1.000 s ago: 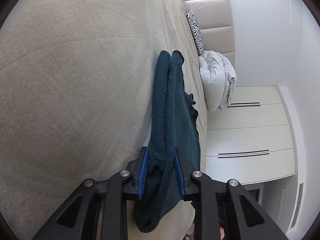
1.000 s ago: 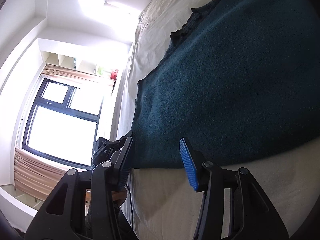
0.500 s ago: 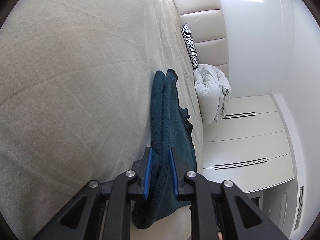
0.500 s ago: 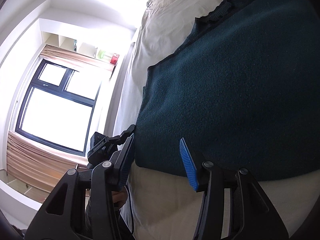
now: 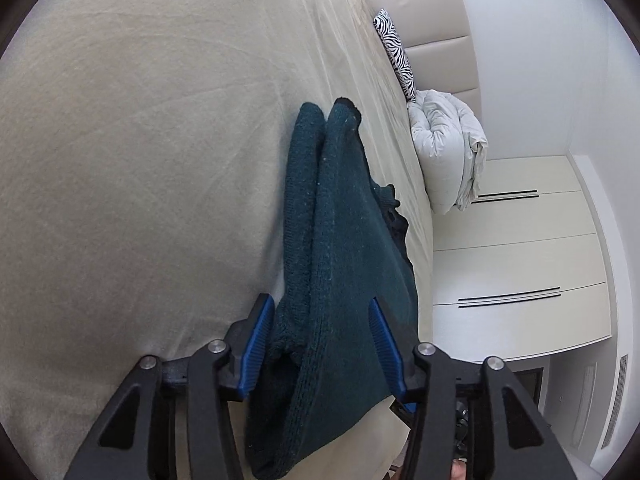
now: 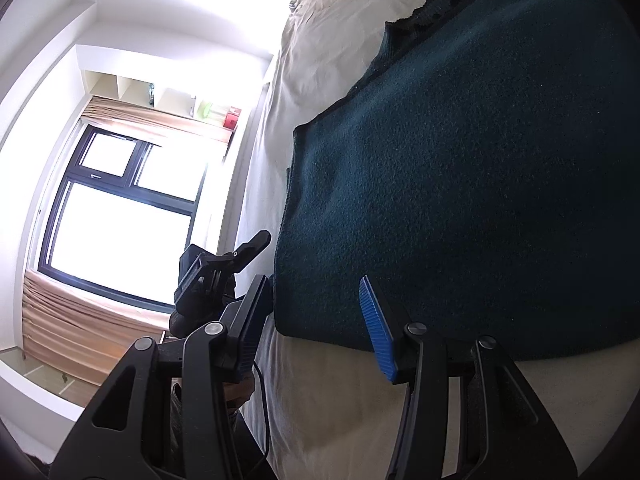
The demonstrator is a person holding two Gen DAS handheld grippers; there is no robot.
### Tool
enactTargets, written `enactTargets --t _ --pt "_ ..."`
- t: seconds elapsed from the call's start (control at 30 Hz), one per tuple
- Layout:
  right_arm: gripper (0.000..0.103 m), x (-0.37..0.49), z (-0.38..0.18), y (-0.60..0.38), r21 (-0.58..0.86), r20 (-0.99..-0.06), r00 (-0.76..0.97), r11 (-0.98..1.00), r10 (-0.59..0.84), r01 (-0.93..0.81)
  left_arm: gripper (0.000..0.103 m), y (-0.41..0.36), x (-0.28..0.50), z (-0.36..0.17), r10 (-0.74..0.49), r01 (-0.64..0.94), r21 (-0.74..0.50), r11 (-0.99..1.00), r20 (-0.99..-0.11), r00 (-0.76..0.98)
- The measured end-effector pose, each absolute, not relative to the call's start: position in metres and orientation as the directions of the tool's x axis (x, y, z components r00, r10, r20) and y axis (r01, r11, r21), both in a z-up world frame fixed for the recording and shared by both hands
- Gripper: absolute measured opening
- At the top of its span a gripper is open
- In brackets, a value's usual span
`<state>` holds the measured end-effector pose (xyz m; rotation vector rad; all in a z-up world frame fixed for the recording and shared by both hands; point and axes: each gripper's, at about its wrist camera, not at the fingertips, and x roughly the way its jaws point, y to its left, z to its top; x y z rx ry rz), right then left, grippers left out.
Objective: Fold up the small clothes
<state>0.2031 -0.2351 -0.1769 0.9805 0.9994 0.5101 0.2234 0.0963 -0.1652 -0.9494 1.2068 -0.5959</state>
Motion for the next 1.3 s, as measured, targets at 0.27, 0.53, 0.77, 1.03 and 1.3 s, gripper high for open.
enactTargets --t 0.27,0.53,0.77,1.03,1.3 --pt "0.046 0.218 -0.168 -0.225 0.868 -0.455 0.456 0.496 0.765 0.034 0.019 0.095 0.211 -0.175 -0.823 -0.105 -0.877 0.468 -0.477 0.308" --pt "0.046 0.258 -0.182 -0.209 0.858 -0.484 0.396 0.511 0.78 0.044 0.019 0.076 0.2 -0.144 -0.703 0.11 -0.72 0.686 -0.615 0.358" --pt "0.046 0.272 -0.209 -0.212 0.871 -0.477 0.361 0.487 0.801 0.069 0.016 0.062 0.198 -0.126 -0.643 0.172 -0.632 0.755 -0.664 0.382" --pt "0.05 0.257 -0.19 -0.293 0.919 -0.375 0.467 0.388 0.801 0.073 0.015 -0.035 0.204 -0.05 -0.668 0.381 -0.552 0.742 -0.654 0.354" --pt "0.063 0.233 -0.203 -0.419 0.968 -0.249 0.58 0.206 0.776 0.141 0.015 -0.179 0.183 -0.09 -0.668 0.49 -0.502 0.712 -0.699 0.255"
